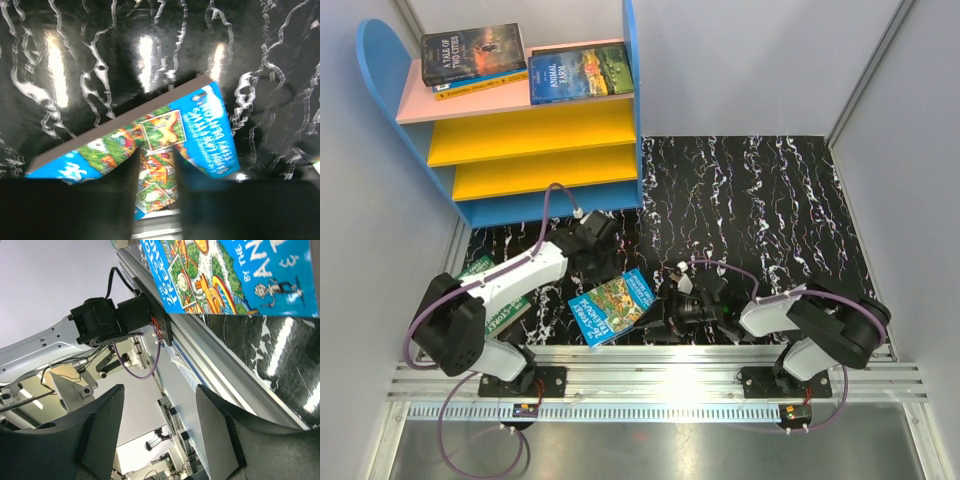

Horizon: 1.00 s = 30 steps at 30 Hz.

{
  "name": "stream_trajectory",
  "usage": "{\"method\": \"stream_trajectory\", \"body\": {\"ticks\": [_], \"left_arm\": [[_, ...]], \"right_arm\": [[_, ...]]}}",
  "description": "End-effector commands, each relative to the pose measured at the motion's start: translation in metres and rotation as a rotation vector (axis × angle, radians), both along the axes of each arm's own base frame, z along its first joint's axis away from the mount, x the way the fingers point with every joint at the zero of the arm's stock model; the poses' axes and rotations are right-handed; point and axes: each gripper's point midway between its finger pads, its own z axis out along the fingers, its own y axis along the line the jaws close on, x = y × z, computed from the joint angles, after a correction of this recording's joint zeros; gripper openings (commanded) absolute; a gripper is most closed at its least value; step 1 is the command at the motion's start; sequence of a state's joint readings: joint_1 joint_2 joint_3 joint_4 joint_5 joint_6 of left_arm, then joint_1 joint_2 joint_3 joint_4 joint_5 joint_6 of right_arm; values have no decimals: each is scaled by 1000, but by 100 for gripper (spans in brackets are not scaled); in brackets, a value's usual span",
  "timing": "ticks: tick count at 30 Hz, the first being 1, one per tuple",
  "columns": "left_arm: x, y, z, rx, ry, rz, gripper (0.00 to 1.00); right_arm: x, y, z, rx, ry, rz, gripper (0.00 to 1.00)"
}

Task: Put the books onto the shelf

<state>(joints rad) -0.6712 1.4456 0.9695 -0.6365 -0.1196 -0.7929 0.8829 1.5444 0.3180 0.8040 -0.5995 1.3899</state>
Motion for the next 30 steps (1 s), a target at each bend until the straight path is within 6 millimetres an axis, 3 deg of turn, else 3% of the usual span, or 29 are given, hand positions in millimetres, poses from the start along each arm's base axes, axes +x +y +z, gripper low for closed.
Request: {"method": "stream_trajectory", "body": {"ticks": [1,2,4,6,10,11,13,14,16,17,18,20,24,26,30], "left_arm": [[7,9,14,13,-89,1,59],[9,19,15,41,-98,-2,84],[12,30,16,55,-93,-8,99],[17,48,6,64,-57,-17,99],[30,62,-14,53,-15,-115,99],[30,57,-16,23,2,-149,99],[28,55,-31,23,44,-194,99],[24,48,-36,-16,72,-216,99],[20,37,-44,-79,100,-235,99],[15,26,-42,-141,119,-254,99],[14,21,-41,-170,116,-258,98],[1,13,-39,-225,147,-262,98],[-21,12,-33,-277,171,-254,97],[-31,5,-20,-330,153,-266,97],[-45,-3,-2,-348,143,-303,97]], "right_arm": [[-4,-5,0,-59,-8,17,67],[-2,-6,-1,-68,-16,3,68],[-3,-12,0,-86,-10,-12,69],[-4,-17,2,-97,-9,-35,69],[-10,-31,0,-146,7,-56,69],[-11,-34,9,-133,-15,-67,69],[-17,-46,3,-188,5,-78,69],[-15,-49,14,-168,-24,-100,70],[-21,-63,7,-220,2,-123,71],[-21,-67,16,-194,-21,-148,70],[-26,-76,5,-234,10,-161,71],[-26,-83,12,-203,5,-206,71],[-30,-100,3,-224,36,-267,71],[-30,-104,7,-204,33,-294,71],[-35,-114,-8,-243,85,-326,71]]}}
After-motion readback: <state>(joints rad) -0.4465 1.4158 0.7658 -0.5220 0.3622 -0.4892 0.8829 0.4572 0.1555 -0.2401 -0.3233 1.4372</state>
